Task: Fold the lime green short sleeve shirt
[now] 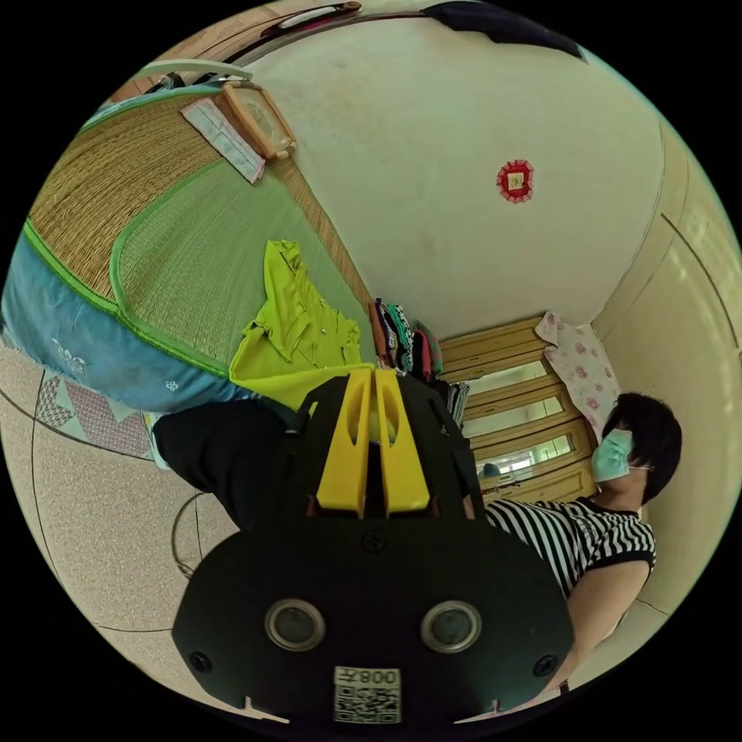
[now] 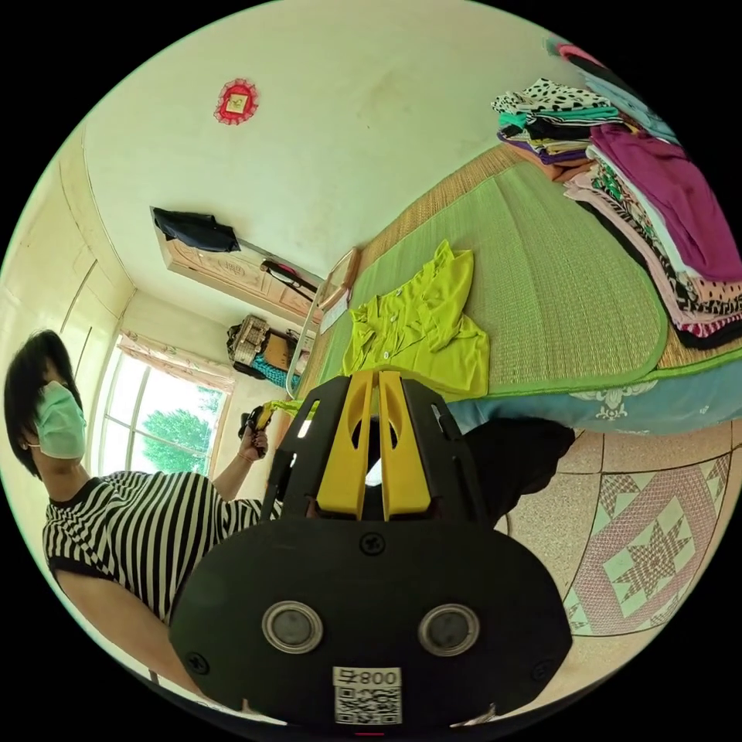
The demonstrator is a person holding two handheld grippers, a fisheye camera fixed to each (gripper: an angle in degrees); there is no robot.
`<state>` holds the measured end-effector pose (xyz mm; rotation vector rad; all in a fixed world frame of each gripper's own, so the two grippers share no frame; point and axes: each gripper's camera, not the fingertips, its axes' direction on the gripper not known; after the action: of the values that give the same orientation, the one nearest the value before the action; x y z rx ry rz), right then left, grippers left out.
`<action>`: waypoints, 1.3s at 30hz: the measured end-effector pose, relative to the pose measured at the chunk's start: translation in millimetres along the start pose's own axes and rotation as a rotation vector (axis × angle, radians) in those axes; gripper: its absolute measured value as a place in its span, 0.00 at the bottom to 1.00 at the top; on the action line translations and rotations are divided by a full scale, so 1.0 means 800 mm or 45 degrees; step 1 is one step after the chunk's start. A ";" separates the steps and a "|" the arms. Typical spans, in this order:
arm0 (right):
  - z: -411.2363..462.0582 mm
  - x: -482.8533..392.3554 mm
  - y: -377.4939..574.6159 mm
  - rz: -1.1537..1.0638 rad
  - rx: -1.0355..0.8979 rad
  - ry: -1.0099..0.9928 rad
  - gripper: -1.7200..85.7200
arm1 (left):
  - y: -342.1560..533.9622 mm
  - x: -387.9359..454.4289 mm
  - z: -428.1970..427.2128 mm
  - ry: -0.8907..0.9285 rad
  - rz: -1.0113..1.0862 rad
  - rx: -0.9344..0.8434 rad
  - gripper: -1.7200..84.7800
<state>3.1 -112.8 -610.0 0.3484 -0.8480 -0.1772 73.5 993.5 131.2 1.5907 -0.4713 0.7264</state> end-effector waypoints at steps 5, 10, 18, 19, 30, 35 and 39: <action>0.034 0.018 -0.081 -0.024 0.018 0.014 0.03 | -0.100 0.000 0.047 0.003 0.028 0.026 0.02; 0.081 0.052 -0.172 -0.009 -0.002 0.057 0.03 | -0.193 -0.002 0.099 -0.022 0.034 0.018 0.02; 0.168 0.121 -0.287 0.050 -0.084 0.111 0.03 | -0.337 -0.023 0.192 -0.084 -0.010 -0.016 0.03; 0.182 0.134 -0.301 0.062 -0.097 0.115 0.03 | -0.357 -0.028 0.205 -0.094 -0.021 -0.020 0.03; 0.310 0.253 -0.395 0.186 -0.200 0.125 0.03 | -0.506 -0.079 0.326 -0.208 -0.107 -0.073 0.03; 0.347 0.284 -0.416 0.217 -0.209 0.118 0.03 | -0.556 -0.099 0.371 -0.243 -0.149 -0.064 0.03; 0.377 0.302 -0.426 0.242 -0.226 0.121 0.03 | -0.581 -0.108 0.398 -0.270 -0.176 -0.060 0.03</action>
<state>-73.1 -569.1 -382.8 0.1077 -0.7606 -0.0578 382.1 743.1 -277.3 1.6457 -0.5229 0.4407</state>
